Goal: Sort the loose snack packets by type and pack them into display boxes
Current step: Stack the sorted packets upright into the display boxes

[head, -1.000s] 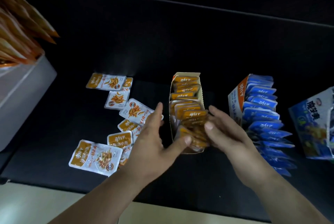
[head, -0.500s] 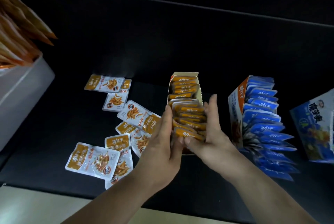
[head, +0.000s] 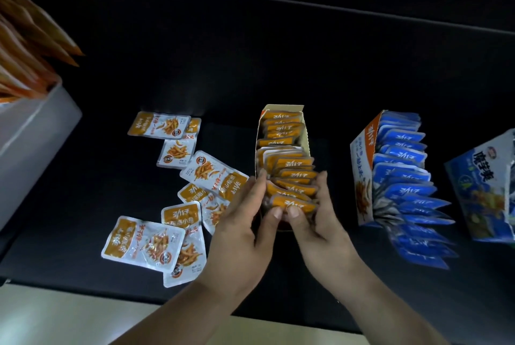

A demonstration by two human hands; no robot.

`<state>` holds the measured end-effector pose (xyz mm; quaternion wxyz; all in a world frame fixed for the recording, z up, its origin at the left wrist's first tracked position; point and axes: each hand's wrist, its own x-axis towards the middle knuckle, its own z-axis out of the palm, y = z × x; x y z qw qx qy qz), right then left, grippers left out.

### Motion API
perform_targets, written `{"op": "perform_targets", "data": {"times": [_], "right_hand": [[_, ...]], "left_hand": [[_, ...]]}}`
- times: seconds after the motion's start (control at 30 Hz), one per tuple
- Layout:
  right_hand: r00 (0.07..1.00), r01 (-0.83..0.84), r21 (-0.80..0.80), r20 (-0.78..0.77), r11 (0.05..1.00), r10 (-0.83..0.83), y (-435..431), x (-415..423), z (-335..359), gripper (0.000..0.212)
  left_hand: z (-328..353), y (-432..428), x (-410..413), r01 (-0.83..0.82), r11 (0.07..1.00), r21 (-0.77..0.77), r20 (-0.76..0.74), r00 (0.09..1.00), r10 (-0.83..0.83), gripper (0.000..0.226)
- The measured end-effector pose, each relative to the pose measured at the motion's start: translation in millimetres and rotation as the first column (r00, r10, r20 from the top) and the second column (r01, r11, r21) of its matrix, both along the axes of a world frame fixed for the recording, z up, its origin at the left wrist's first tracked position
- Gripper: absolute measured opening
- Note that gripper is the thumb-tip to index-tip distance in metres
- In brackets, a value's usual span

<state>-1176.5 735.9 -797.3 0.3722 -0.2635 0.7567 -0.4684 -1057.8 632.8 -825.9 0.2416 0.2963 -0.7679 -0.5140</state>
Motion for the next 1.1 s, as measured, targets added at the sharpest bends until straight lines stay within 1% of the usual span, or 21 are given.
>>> {"op": "perform_targets", "data": {"times": [0.1,0.2,0.27,0.33,0.4,0.47,0.53,0.57,0.63,0.7,0.73,0.77,0.8,0.83,0.9,0.93,1.0,1.07,1.1], "right_hand": [[0.998,-0.059,0.026,-0.034,0.998,0.060,2.6,-7.9,-4.3,0.092],[0.996,-0.007,0.024,-0.092,1.000,0.009,5.4,-12.4,-9.7,0.092],[0.993,0.013,0.055,-0.120,0.998,-0.007,4.8,-17.1,-9.2,0.091],[0.989,0.005,0.108,-0.149,0.994,0.011,2.3,-25.5,-5.9,0.089],[0.979,0.036,0.112,-0.204,0.993,-0.012,-2.6,-33.3,-1.5,0.088],[0.950,0.152,0.052,-0.282,0.987,-0.132,-6.0,-36.8,1.2,0.090],[0.899,0.237,-0.029,-0.372,0.971,-0.230,-3.7,-32.3,2.8,0.093],[0.870,0.240,-0.056,-0.430,0.969,-0.240,-0.8,-27.6,4.1,0.094],[0.799,0.233,-0.098,-0.548,0.968,-0.248,3.5,-18.1,14.3,0.092],[0.688,0.179,-0.172,-0.682,0.969,-0.248,4.6,-8.9,29.6,0.080],[0.628,0.106,-0.231,-0.738,0.967,-0.245,2.9,-1.9,38.0,0.068],[0.596,0.004,-0.279,-0.770,0.960,-0.227,-0.7,8.3,45.3,0.054],[0.605,-0.101,-0.305,-0.774,0.947,-0.185,-5.4,21.1,48.7,0.042],[0.649,-0.188,-0.302,-0.752,0.935,-0.113,-10.8,36.3,47.5,0.035],[0.768,-0.280,-0.205,-0.634,0.938,0.091,-26.4,68.0,36.7,0.031],[0.802,-0.298,-0.107,-0.568,0.949,0.187,-36.9,81.5,26.6,0.034],[0.790,-0.315,0.105,-0.521,0.943,0.322,-52.6,92.0,-0.6,0.048],[0.748,-0.320,0.234,-0.532,0.918,0.397,-69.5,91.1,-24.4,0.062],[0.709,-0.329,0.274,-0.560,0.904,0.428,-75.7,89.3,-34.1,0.066]], "left_hand": [[-1.4,4.4,-1.0,0.020,0.998,0.062,-0.043,0.999,-0.017,0.064],[-0.2,5.6,-13.2,0.035,0.995,0.091,-0.052,0.998,-0.030,0.063],[1.7,2.2,-23.1,0.036,0.998,0.045,-0.030,0.999,-0.035,0.062],[5.0,-1.7,-33.7,0.020,0.999,-0.025,-0.006,1.000,-0.020,0.063],[4.7,-7.3,-40.0,-0.003,1.000,-0.023,-0.002,1.000,0.003,0.065],[4.3,-13.8,-38.4,-0.039,0.999,0.034,0.005,0.999,0.039,0.066],[8.5,-15.9,-23.4,-0.094,0.993,0.071,0.036,0.995,0.091,0.061],[13.1,-15.2,-10.7,-0.116,0.992,0.047,0.048,0.992,0.114,0.056],[21.7,-13.2,19.9,-0.122,0.991,-0.053,0.049,0.991,0.125,0.044],[23.8,-17.5,54.2,-0.112,0.982,-0.149,0.083,0.989,0.126,0.031],[21.8,-23.6,71.2,-0.122,0.972,-0.198,0.114,0.983,0.146,0.027],[18.5,-32.1,87.8,-0.144,0.958,-0.248,0.151,0.971,0.185,0.027],[13.0,-41.3,104.8,-0.172,0.940,-0.293,0.205,0.949,0.238,0.032],[6.2,-50.8,120.8,-0.195,0.922,-0.335,0.279,0.914,0.295,0.038],[-7.5,-65.6,147.7,-0.191,0.898,-0.395,0.420,0.832,0.362,0.055],[-13.6,-71.4,159.5,-0.179,0.902,-0.393,0.454,0.815,0.360,0.061],[-22.2,-77.3,171.8,-0.142,0.924,-0.356,0.470,0.827,0.309,0.064],[-24.6,-84.1,180.5,-0.071,0.919,-0.388,0.482,0.834,0.268,0.066],[-24.2,-89.8,183.5,-0.044,0.911,-0.409,0.489,0.832,0.260,0.068]]}}
